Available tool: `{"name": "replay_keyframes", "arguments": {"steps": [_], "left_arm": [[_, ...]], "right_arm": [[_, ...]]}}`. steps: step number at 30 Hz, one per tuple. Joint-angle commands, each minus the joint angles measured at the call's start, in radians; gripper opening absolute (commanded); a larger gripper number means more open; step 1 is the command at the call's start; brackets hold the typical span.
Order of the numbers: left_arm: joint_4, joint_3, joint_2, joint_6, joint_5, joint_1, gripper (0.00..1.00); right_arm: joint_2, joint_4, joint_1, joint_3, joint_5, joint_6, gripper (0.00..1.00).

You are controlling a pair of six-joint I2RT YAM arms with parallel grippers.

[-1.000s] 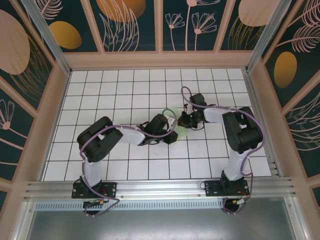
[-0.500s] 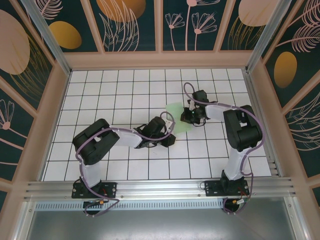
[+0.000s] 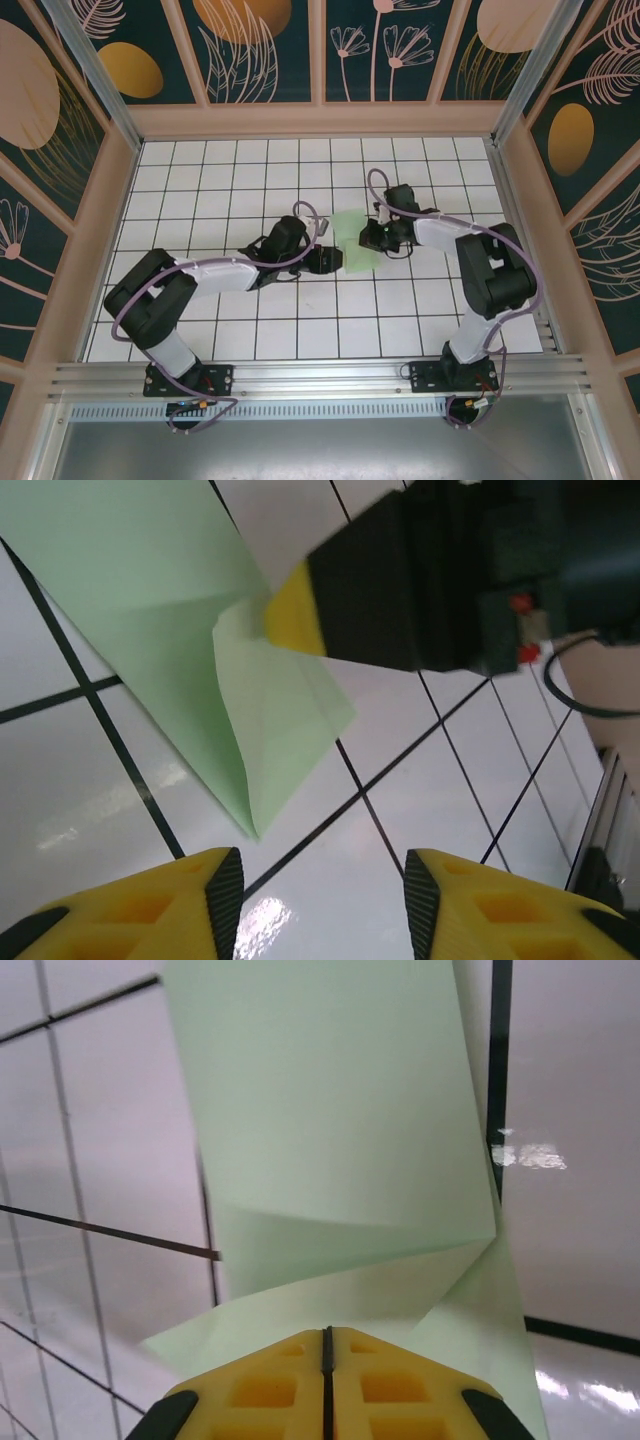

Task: Fold a paper plane with a square sheet of paper (fold left side to right side)
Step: Fold the triangle a second time at the center of the table, then turn over the paper at the center of the table.

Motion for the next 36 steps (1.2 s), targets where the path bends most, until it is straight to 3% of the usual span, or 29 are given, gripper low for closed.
{"name": "replay_keyframes", "arguments": {"steps": [1, 9, 17, 28, 32, 36], "left_arm": [[0.065, 0.041, 0.042, -0.071, 0.048, 0.008, 0.55], [0.14, 0.144, 0.192, -0.094, 0.106, 0.012, 0.59], [-0.033, 0.277, 0.294, -0.048, -0.018, 0.02, 0.58], [-0.089, 0.248, 0.22, -0.017, -0.1, 0.032, 0.63], [-0.091, 0.272, 0.256, -0.015, -0.047, 0.034, 0.68], [-0.048, 0.284, 0.286, -0.022, -0.003, 0.035, 0.62]], "right_arm": [[-0.103, -0.05, -0.015, 0.021, 0.016, -0.006, 0.13], [-0.238, -0.066, -0.061, -0.066, 0.087, -0.017, 0.24], [-0.308, -0.024, -0.07, -0.161, 0.064, -0.003, 0.27], [-0.304, -0.015, -0.074, -0.171, 0.064, -0.008, 0.27], [-0.293, 0.0, -0.075, -0.174, 0.037, -0.004, 0.28], [-0.29, 0.02, -0.075, -0.184, 0.016, 0.006, 0.31]]}}
